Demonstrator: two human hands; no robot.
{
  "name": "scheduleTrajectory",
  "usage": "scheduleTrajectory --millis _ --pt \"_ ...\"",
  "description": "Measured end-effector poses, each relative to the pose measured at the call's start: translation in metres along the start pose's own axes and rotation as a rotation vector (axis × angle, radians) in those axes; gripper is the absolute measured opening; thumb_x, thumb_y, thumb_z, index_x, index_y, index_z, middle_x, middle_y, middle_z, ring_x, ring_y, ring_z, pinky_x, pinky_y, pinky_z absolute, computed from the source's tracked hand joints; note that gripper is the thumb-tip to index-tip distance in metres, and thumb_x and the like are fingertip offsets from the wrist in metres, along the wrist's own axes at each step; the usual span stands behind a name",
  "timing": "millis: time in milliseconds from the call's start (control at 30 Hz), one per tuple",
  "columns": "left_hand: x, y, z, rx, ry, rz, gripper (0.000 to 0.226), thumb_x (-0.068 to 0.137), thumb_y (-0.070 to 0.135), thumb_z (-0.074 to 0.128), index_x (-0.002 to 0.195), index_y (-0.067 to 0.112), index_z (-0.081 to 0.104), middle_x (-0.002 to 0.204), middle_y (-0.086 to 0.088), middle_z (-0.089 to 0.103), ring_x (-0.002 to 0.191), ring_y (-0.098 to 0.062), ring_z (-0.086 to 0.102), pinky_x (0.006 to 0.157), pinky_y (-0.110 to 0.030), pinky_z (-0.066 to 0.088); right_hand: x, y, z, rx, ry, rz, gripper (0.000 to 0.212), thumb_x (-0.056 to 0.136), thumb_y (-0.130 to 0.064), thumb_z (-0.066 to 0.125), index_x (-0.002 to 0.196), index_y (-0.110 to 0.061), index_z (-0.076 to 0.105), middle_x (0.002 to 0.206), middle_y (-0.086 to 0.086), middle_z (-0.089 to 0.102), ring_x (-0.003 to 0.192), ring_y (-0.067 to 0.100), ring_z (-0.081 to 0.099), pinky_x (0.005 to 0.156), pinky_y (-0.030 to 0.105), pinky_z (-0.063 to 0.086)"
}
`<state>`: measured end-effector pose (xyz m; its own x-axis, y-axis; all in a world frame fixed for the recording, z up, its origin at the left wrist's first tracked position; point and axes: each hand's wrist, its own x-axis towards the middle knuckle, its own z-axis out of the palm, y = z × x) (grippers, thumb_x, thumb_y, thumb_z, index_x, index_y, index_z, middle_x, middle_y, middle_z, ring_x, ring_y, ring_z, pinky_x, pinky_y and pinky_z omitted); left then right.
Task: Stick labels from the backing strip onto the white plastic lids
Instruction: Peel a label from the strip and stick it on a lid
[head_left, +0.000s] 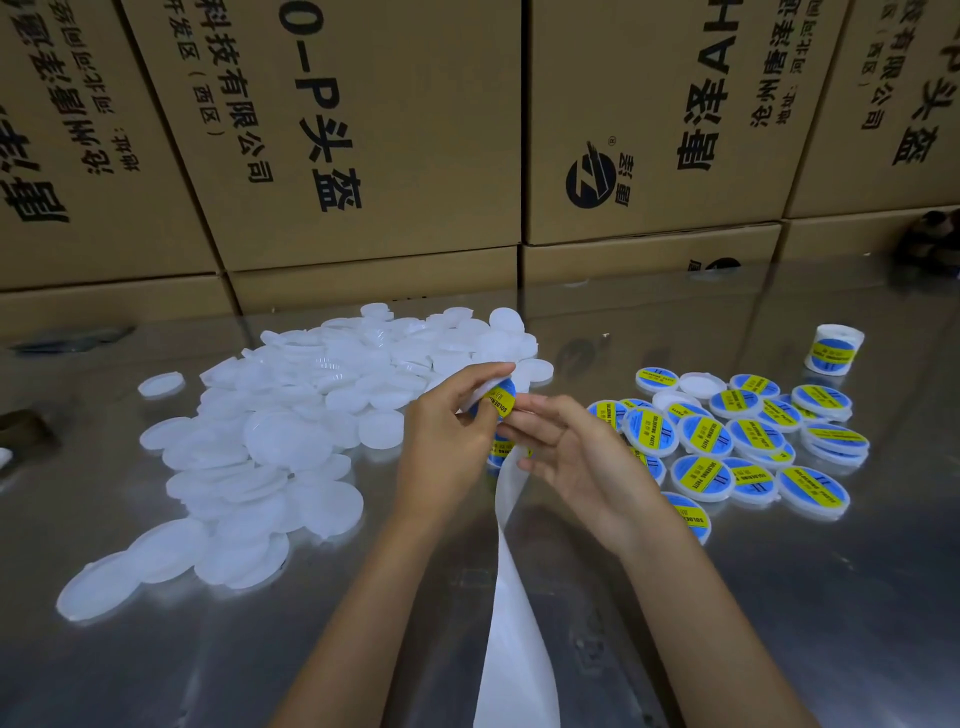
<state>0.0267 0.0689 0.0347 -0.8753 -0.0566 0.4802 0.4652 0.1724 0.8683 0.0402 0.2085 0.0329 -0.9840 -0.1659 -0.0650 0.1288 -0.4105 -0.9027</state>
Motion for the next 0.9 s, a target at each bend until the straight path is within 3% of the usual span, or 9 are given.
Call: scheduleTrajectory --millis 133,233,300,367,467,533,700,800,900 --pt "0.0 0.001 -0.002 0.063 0.034 0.038 0.049 0.089 -0.003 0.059 0.102 0.041 0.075 0.104 0.026 0.071 0.098 0.002 0.068 0.079 -0.012 0.053 0.001 0.0 -0.002 -0.063 -0.007 -0.038 0.028 0.097 -0.027 0.052 0.117 -0.018 0.071 0.117 0.0 0.073 0.114 0.014 0.066 0.087 0.032 0.048" --pt "0.004 0.003 -0.003 0.023 0.031 -0.003 0.046 0.088 -0.006 0.062 0.103 0.035 0.074 0.104 0.021 0.073 0.099 -0.001 0.069 0.082 -0.018 0.056 0.001 0.001 -0.002 -0.134 0.076 -0.108 0.025 0.096 -0.025 0.054 0.109 -0.021 0.075 0.111 -0.007 0.074 0.104 0.01 0.066 0.077 0.025 0.049" --pt "0.006 0.005 -0.003 -0.101 0.025 -0.128 0.043 0.088 -0.01 0.061 0.103 0.028 0.075 0.099 0.011 0.076 0.092 -0.009 0.073 0.073 -0.023 0.06 0.002 0.003 -0.002 -0.219 0.159 -0.187 0.023 0.095 -0.021 0.057 0.104 -0.023 0.077 0.101 -0.01 0.074 0.092 0.008 0.063 0.069 0.02 0.047" --pt "0.007 0.008 -0.004 -0.296 0.006 -0.299 0.04 0.087 -0.011 0.06 0.104 0.021 0.077 0.096 -0.001 0.077 0.087 -0.018 0.076 0.067 -0.025 0.06 0.003 0.006 0.0 -0.265 0.227 -0.284 0.02 0.093 -0.016 0.06 0.099 -0.022 0.078 0.101 -0.007 0.074 0.095 0.008 0.065 0.076 0.021 0.051" --pt "0.008 0.009 -0.006 -0.557 -0.063 -0.464 0.034 0.092 -0.007 0.055 0.11 0.013 0.075 0.106 -0.014 0.076 0.095 -0.033 0.075 0.075 -0.036 0.063 0.004 0.01 0.002 -0.354 0.332 -0.466 0.015 0.089 -0.013 0.069 0.093 -0.025 0.076 0.105 0.002 0.07 0.095 0.01 0.065 0.082 0.021 0.051" --pt "0.009 0.01 -0.006 -0.653 -0.105 -0.515 0.034 0.095 -0.003 0.048 0.115 0.01 0.071 0.109 -0.017 0.075 0.1 -0.036 0.073 0.077 -0.038 0.063 0.006 0.013 0.004 -0.456 0.359 -0.548 0.018 0.085 -0.018 0.075 0.099 -0.029 0.071 0.106 0.001 0.065 0.088 0.01 0.06 0.077 0.019 0.049" --pt "0.007 0.012 -0.005 -0.738 -0.213 -0.566 0.036 0.096 0.003 0.042 0.118 0.007 0.07 0.11 -0.018 0.074 0.095 -0.035 0.074 0.075 -0.037 0.063 0.008 0.02 0.004 -0.597 0.354 -0.573 0.057 0.073 -0.041 0.085 0.12 -0.037 0.053 0.109 -0.008 0.061 0.094 0.003 0.058 0.077 0.014 0.048" --pt "0.007 0.013 -0.004 -0.687 -0.264 -0.548 0.038 0.097 0.005 0.041 0.121 0.01 0.071 0.116 -0.02 0.071 0.095 -0.034 0.072 0.084 -0.041 0.062 0.01 0.023 0.001 -0.751 0.407 -0.571 0.057 0.067 -0.058 0.082 0.11 -0.038 0.051 0.106 -0.014 0.06 0.098 0.0 0.057 0.076 0.016 0.048" --pt "0.007 0.015 -0.004 -0.64 -0.279 -0.534 0.038 0.097 0.005 0.041 0.119 0.012 0.072 0.12 -0.019 0.071 0.098 -0.033 0.072 0.087 -0.042 0.06 0.012 0.024 -0.002 -0.841 0.515 -0.552 0.057 0.061 -0.074 0.074 0.089 -0.032 0.046 0.089 -0.012 0.06 0.085 0.004 0.058 0.068 0.029 0.05"
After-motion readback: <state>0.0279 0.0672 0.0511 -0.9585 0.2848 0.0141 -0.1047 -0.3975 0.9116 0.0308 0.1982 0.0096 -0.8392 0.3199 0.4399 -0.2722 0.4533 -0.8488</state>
